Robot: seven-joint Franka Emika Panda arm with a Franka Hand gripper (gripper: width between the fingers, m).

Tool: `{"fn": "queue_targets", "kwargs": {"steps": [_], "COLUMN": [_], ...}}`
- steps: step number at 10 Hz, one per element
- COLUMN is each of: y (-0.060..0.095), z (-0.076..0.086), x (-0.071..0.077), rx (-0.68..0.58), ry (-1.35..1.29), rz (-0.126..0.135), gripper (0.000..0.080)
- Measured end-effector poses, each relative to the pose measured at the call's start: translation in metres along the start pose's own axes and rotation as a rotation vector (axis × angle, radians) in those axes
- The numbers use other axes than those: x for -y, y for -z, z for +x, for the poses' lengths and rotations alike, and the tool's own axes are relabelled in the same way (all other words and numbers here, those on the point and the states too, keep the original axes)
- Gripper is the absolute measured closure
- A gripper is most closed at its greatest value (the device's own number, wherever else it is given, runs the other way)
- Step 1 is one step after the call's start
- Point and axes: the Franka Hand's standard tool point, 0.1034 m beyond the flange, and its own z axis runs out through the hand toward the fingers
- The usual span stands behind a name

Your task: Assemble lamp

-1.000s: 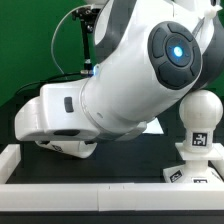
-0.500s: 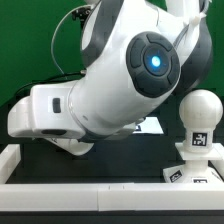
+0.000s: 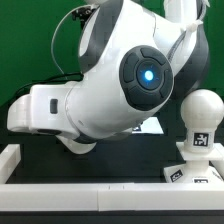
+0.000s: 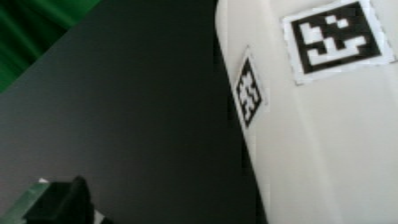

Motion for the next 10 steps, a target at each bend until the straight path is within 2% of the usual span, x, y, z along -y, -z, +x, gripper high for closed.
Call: {"fn": "queue_targets", "kwargs": {"steps": [1, 3, 4, 5, 6, 10], "y": [0.0000, 0.0000, 0.0000, 0.0000, 0.0000, 0.0000], "z": [0.0000, 0.0000, 0.0000, 0.0000, 0.0000, -0.0001], "x": [0.0000, -0.0001, -0.0001, -0.0001, -0.0001, -0.0001], "rx": [0.000, 0.000, 0.000, 0.000, 0.000, 0.000], "ry": [0.000, 0.000, 0.000, 0.000, 0.000, 0.001], "rz": [0.000, 0.000, 0.000, 0.000, 0.000, 0.000], "gripper": [0.0112, 0.0463, 0.0598, 0.0598, 0.0748, 0.0757]}}
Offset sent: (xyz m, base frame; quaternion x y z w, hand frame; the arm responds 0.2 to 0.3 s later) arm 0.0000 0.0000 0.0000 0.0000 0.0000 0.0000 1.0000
